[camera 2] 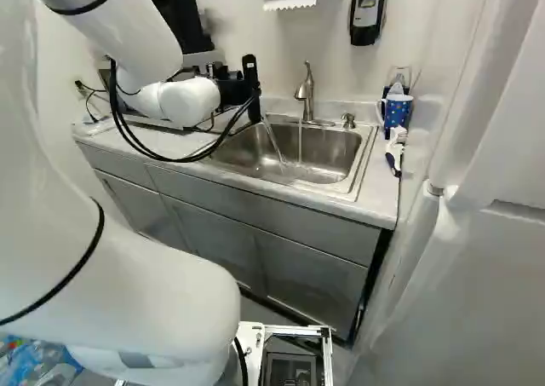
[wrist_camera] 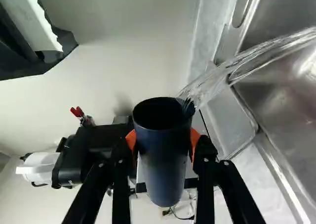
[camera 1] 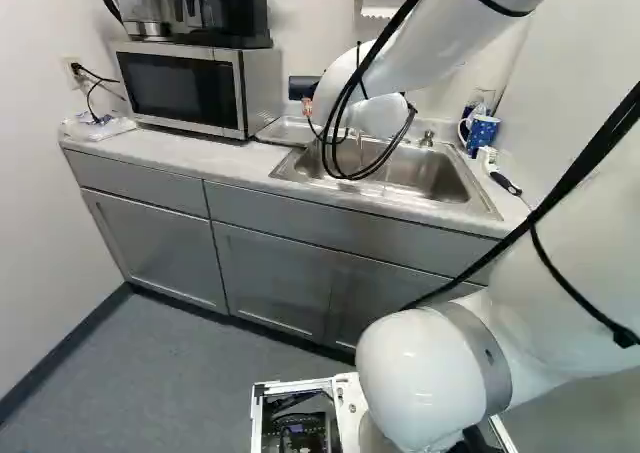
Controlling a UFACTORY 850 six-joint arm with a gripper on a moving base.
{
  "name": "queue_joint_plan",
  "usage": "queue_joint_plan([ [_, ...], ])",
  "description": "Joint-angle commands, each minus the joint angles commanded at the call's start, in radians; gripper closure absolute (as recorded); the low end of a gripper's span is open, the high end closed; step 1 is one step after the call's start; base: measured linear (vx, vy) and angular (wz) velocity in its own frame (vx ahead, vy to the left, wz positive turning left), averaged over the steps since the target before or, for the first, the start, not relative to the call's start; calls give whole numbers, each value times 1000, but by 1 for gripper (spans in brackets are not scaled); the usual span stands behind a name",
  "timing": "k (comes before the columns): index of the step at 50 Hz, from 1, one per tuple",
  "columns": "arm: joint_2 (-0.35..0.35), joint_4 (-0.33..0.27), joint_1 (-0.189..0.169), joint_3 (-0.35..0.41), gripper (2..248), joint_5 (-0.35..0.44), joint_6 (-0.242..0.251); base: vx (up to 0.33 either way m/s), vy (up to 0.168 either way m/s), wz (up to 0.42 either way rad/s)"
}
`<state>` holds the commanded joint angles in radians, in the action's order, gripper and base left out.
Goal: Rinse the cup and place it in the tray
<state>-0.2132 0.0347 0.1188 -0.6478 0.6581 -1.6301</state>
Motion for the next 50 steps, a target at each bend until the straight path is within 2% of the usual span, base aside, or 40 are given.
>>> queue_joint_plan([
  [43, 0, 0, 0, 0, 128, 0, -453, 0, 0, 0],
  [50, 0, 0, 0, 0, 128, 0, -453, 0, 0, 0],
])
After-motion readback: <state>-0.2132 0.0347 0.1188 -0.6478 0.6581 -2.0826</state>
